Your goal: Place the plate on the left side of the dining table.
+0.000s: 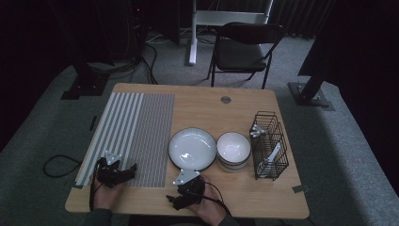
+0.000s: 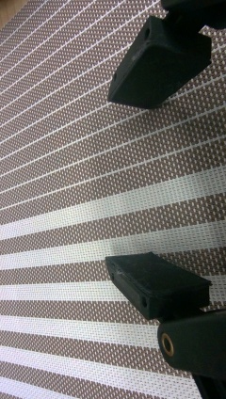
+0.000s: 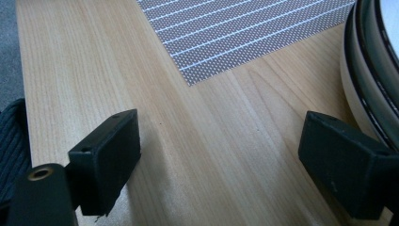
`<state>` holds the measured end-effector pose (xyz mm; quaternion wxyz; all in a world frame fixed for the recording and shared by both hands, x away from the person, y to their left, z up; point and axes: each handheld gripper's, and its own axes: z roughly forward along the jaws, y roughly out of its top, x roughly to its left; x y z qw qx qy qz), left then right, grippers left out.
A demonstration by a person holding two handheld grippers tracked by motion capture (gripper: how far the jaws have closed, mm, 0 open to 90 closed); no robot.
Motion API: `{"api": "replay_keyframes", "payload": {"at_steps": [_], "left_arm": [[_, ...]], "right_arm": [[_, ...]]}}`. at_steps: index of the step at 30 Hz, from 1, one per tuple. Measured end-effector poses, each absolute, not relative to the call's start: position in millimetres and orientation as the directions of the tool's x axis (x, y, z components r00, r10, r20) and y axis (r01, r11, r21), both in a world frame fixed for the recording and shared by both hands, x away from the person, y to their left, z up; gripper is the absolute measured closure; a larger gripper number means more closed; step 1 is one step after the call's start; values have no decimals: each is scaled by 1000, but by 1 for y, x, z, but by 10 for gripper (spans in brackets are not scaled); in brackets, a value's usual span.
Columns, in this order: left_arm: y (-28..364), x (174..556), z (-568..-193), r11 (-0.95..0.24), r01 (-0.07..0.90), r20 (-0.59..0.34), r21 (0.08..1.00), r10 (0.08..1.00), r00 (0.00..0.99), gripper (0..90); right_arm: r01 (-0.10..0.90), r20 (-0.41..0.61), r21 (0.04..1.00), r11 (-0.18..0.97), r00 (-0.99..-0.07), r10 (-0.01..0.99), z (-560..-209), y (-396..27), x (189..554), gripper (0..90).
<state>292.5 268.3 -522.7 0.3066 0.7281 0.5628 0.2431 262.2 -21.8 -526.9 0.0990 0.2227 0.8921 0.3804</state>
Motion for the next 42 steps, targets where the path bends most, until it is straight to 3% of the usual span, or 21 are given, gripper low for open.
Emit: {"api": "replay_keyframes", "payload": {"at_steps": [16, 31, 42], "left_arm": [[268, 293, -523, -177, 671, 8, 720, 969, 247, 197], [268, 292, -523, -178, 671, 9, 720, 969, 247, 198], [269, 284, -515, -176, 667, 15, 724, 971, 241, 300]], "right_arm": [[321, -8, 722, 613, -882, 472, -527, -22, 262, 128], [321, -5, 731, 602, -880, 475, -524, -31, 257, 262], [307, -33, 762, 571, -862, 506, -499, -57, 251, 288]]}}
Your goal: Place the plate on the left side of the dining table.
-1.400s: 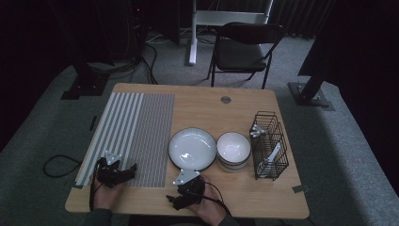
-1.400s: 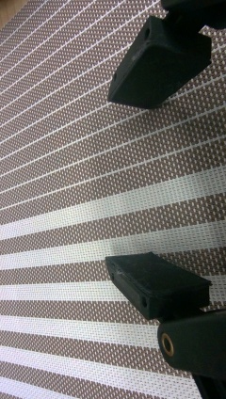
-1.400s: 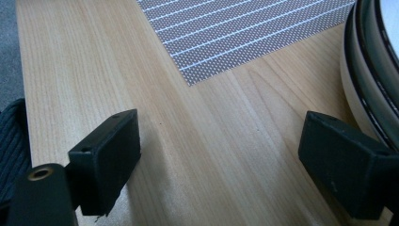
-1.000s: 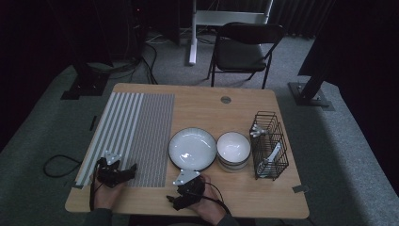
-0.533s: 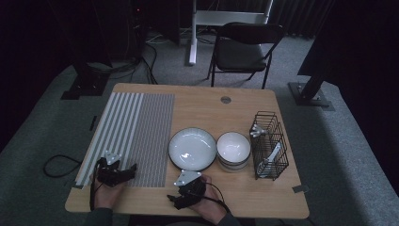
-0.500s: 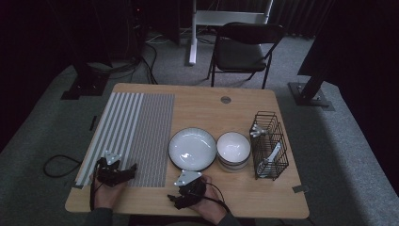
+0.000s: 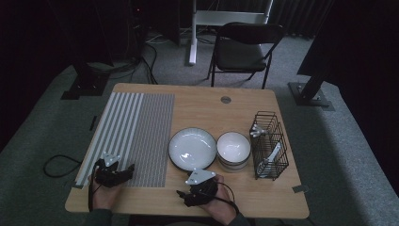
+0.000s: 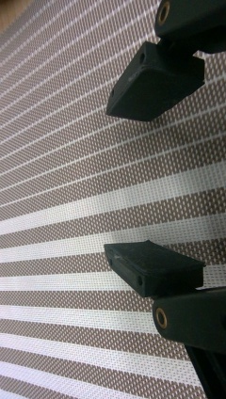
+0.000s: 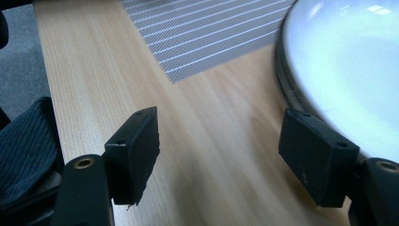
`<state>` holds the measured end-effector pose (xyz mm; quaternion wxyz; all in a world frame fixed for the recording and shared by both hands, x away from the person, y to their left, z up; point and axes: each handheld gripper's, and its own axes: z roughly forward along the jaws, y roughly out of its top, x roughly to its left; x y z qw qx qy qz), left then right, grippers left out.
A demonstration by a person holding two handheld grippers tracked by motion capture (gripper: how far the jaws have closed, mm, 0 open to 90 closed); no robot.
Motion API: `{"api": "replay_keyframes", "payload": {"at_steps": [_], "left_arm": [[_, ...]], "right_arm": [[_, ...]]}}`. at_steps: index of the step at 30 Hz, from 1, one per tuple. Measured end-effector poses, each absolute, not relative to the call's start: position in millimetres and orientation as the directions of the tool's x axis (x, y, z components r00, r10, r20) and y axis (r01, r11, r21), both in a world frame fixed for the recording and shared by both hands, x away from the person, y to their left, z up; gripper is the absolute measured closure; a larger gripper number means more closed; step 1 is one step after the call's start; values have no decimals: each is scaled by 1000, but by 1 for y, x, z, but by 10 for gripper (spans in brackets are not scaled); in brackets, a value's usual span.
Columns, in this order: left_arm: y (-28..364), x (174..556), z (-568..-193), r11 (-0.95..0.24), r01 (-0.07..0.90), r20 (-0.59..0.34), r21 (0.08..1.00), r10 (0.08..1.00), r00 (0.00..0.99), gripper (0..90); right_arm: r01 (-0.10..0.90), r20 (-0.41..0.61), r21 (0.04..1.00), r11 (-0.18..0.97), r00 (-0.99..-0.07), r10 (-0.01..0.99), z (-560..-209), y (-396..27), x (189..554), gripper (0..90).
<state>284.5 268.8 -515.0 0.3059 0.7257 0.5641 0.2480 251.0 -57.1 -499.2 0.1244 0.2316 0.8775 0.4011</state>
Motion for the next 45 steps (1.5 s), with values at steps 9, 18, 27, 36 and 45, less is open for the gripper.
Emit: {"api": "replay_keyframes", "payload": {"at_steps": [9, 18, 27, 36, 45], "left_arm": [[262, 288, -502, -165, 639, -23, 751, 961, 275, 355], [238, 304, -489, -223, 598, -20, 770, 928, 372, 410], [218, 327, -476, -220, 581, -80, 783, 892, 445, 440], [181, 350, -462, -301, 540, -25, 786, 857, 515, 508], [151, 380, -464, -311, 566, -39, 763, 852, 522, 619]], "right_arm": [[286, -87, 788, 544, -825, 559, -476, -86, 254, 347], [304, -96, 795, 525, -791, 604, -473, -101, 262, 498], [302, -124, 801, 518, -761, 637, -478, -104, 267, 650], [311, -143, 786, 534, -749, 647, -485, -104, 274, 689], [324, -129, 784, 529, -749, 650, -486, -104, 278, 698]]}}
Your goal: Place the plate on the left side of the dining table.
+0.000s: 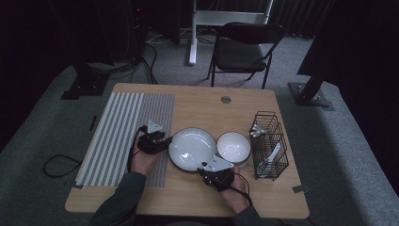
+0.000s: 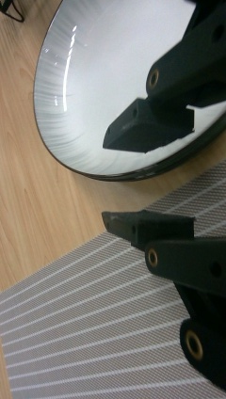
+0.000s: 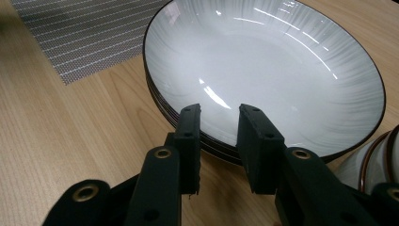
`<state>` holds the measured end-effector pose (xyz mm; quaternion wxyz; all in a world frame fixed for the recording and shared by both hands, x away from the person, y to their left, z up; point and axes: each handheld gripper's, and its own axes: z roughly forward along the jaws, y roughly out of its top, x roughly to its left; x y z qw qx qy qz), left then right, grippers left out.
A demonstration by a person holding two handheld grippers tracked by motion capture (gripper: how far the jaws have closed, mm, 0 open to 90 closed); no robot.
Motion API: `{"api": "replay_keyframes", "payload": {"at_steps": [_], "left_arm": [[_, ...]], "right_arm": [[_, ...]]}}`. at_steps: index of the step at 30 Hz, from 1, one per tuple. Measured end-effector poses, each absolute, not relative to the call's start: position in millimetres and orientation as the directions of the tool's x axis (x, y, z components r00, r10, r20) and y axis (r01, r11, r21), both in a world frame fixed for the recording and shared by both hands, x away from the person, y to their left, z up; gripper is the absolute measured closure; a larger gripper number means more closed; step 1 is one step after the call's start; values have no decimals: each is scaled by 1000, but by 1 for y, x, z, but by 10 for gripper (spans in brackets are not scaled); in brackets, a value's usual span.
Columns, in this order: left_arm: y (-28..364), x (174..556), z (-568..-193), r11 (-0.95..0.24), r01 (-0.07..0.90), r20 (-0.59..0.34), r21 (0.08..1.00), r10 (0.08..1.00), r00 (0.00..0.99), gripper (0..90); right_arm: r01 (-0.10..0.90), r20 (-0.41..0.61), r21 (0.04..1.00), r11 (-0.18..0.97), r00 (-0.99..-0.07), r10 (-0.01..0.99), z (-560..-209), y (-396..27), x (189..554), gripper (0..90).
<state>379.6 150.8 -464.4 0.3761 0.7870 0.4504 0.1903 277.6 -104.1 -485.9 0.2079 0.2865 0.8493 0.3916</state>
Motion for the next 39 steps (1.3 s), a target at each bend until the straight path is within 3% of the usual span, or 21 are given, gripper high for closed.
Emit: {"api": "replay_keyframes", "payload": {"at_steps": [13, 39], "left_arm": [[136, 398, -469, -289, 596, -96, 749, 843, 529, 826], [126, 404, -474, -348, 589, -22, 729, 849, 528, 854]], "right_arm": [[322, -133, 781, 535, -751, 646, -486, -104, 278, 692], [326, -116, 783, 530, -760, 639, -485, -104, 278, 745]]}}
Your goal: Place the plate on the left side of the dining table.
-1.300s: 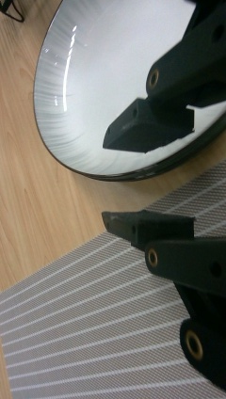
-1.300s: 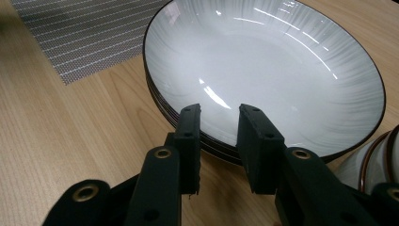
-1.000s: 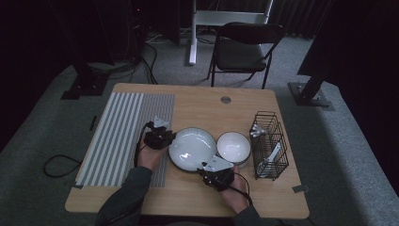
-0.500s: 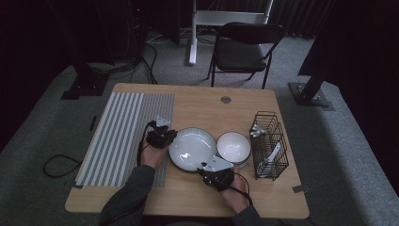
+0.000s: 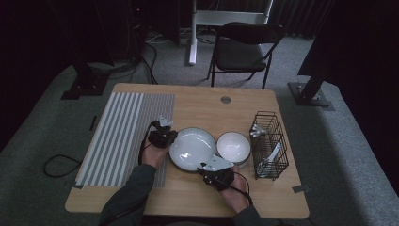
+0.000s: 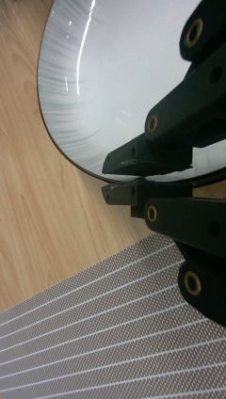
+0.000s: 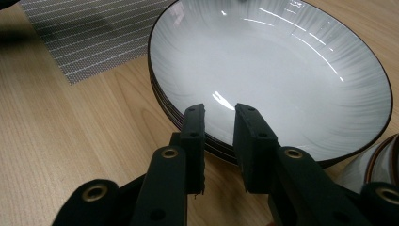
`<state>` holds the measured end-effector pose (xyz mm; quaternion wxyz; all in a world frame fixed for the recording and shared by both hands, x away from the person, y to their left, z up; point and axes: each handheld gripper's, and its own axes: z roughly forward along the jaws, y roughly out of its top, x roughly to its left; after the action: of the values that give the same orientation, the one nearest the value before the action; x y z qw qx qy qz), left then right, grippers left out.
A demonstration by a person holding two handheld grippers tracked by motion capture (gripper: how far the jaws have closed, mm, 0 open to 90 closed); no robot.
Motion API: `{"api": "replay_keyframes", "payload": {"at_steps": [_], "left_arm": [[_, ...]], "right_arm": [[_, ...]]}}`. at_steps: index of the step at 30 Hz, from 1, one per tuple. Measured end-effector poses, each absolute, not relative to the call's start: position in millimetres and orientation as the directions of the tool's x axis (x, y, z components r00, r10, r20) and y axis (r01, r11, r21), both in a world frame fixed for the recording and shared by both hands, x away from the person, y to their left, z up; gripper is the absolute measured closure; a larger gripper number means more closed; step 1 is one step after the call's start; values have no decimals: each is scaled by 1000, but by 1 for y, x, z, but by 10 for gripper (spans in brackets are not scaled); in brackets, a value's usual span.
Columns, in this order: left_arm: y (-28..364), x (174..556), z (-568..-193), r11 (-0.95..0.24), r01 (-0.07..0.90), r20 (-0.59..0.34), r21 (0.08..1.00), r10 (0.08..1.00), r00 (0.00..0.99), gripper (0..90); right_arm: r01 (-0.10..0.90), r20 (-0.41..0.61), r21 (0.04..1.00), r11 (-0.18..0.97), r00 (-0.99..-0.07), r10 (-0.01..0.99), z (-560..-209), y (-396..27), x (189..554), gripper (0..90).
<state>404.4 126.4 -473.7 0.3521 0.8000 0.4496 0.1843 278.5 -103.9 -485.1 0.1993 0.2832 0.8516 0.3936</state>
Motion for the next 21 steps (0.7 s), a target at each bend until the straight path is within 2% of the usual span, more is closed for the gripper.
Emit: {"api": "replay_keyframes", "payload": {"at_steps": [9, 21], "left_arm": [[132, 406, -472, -305, 603, -75, 737, 849, 522, 867], [139, 403, -464, -267, 586, -78, 765, 865, 496, 876]], "right_arm": [[329, -109, 786, 524, -760, 641, -485, -104, 279, 759], [339, -147, 769, 542, -731, 666, -484, -97, 283, 768]]}}
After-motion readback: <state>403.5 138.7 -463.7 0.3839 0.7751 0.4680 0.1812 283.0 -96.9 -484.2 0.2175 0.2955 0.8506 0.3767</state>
